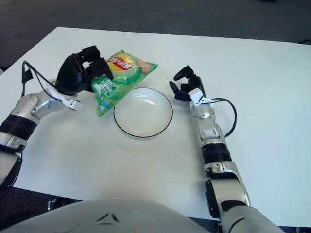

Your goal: Put the snack into the plate.

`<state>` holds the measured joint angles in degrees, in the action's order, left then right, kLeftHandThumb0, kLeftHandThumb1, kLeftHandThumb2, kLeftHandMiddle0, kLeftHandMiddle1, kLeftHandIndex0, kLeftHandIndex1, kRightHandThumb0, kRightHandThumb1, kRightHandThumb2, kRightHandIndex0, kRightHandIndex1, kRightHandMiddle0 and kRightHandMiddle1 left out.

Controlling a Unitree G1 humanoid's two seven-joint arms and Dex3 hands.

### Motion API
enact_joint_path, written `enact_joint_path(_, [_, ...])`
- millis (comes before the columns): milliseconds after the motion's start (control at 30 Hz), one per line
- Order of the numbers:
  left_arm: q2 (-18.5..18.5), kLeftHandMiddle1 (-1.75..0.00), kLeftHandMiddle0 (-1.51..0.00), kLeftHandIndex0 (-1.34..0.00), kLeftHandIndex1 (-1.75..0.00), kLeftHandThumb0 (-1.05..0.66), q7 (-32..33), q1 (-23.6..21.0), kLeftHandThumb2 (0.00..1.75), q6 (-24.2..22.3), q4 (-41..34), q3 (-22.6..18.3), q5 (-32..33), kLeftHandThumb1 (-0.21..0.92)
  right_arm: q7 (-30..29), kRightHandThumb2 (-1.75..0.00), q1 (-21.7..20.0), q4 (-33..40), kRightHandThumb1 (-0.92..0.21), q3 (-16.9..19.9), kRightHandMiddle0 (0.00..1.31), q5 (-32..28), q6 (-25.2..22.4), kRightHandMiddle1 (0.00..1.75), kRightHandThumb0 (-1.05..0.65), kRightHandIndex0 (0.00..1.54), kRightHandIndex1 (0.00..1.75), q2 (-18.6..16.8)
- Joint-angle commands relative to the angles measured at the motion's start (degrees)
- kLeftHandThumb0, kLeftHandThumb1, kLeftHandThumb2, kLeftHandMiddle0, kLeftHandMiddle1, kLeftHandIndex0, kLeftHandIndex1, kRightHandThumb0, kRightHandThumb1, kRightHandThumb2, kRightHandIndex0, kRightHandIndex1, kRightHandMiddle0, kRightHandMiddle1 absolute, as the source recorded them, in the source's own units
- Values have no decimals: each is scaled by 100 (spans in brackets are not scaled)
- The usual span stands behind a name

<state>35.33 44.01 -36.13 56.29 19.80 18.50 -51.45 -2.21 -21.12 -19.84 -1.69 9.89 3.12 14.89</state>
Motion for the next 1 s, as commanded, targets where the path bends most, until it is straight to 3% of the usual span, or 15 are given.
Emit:
enact_joint_path(0, [61, -175, -90, -74, -161, -1, -385, 113, 172, 346, -314, -69, 371, -7, 181, -86, 436, -335, -68, -63, 33, 17, -410, 175, -38, 122, 175, -29])
enact_joint_path(133, [-83, -175, -91, -80, -158, -1, -691, -57, 174, 755, -247, 8, 517, -11, 156, -86, 429, -357, -68, -53, 33, 45, -371, 175, -38, 122, 175, -23])
enact_joint_path(233, [-248, -175, -91, -80, -158, -1, -661, -223, 174, 998, -134, 10, 270, -11, 141, -86, 427, -362, -68, -69, 33, 78, -371, 175, -38, 122, 175, -14])
enact_joint_path(433, [-534, -175, -90, -72, -168, -1, -440, -364, 175, 1228, -219, -111, -252, -8, 148, -87, 417, -376, -67, -85, 34, 106, -399, 175, -38, 121, 175, 0])
enact_joint_path(667, [-700, -175, -84, -62, -174, -1, -608, -446, 167, 1487, -226, -93, -311, 1, 202, -86, 396, -412, -68, -86, 33, 67, -402, 175, -38, 119, 175, -3])
enact_joint_path(967, [-912, -175, -88, -66, -174, -1, -1170, -715, 173, 2023, 314, 99, 228, -4, 336, -84, 349, -483, -69, -53, 32, -25, -386, 175, -37, 118, 175, -3])
